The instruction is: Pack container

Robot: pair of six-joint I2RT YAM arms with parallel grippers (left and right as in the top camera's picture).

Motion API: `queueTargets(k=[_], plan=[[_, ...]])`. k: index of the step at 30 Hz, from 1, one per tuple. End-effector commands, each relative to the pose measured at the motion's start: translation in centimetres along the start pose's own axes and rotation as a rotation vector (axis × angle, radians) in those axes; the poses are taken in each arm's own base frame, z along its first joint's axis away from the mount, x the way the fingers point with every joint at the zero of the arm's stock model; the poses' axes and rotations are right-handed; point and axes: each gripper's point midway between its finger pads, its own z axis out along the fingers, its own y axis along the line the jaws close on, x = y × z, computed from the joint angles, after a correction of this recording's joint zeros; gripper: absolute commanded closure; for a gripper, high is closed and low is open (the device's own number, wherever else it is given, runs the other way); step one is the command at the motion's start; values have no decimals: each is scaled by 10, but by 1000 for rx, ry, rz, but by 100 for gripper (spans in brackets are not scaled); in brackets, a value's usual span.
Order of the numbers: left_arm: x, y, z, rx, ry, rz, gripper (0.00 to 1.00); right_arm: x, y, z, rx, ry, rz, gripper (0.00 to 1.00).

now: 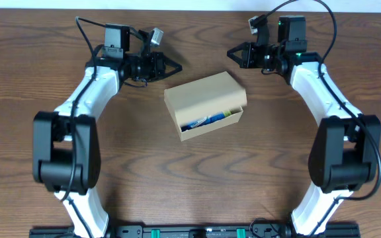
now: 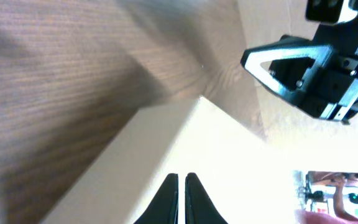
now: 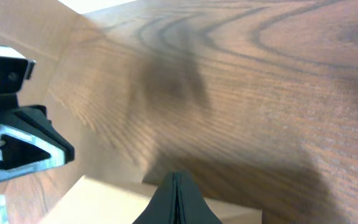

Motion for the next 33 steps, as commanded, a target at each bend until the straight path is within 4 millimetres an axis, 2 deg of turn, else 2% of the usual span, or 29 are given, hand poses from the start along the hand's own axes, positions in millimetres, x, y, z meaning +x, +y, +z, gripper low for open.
queueTargets(k=[1, 3, 6, 8, 11, 15, 21, 27, 33], plan=[[-4, -25, -16, -71, -23, 153, 94, -1, 16, -14, -14, 2, -92, 99], [5, -29, -22, -121, -3, 166, 94, 7, 19, -17, -7, 34, -104, 99], [20, -44, -28, -160, 35, 192, 94, 23, 14, -24, 70, 96, -94, 99], [34, -54, -29, -184, 72, 209, 94, 35, 12, -29, 108, 142, -95, 99], [58, -57, -26, -262, 144, 218, 94, 55, 17, -34, 109, 218, -109, 99], [94, -48, -18, -383, 266, 211, 94, 79, 12, -38, 169, 312, -75, 99], [128, -32, -7, -426, 352, 189, 94, 94, 4, -43, 228, 379, -96, 99], [144, -17, -3, -435, 368, 147, 94, 112, -6, -42, 250, 417, -74, 99], [151, -8, 2, -441, 367, 133, 94, 128, -14, -38, 251, 438, -57, 99]])
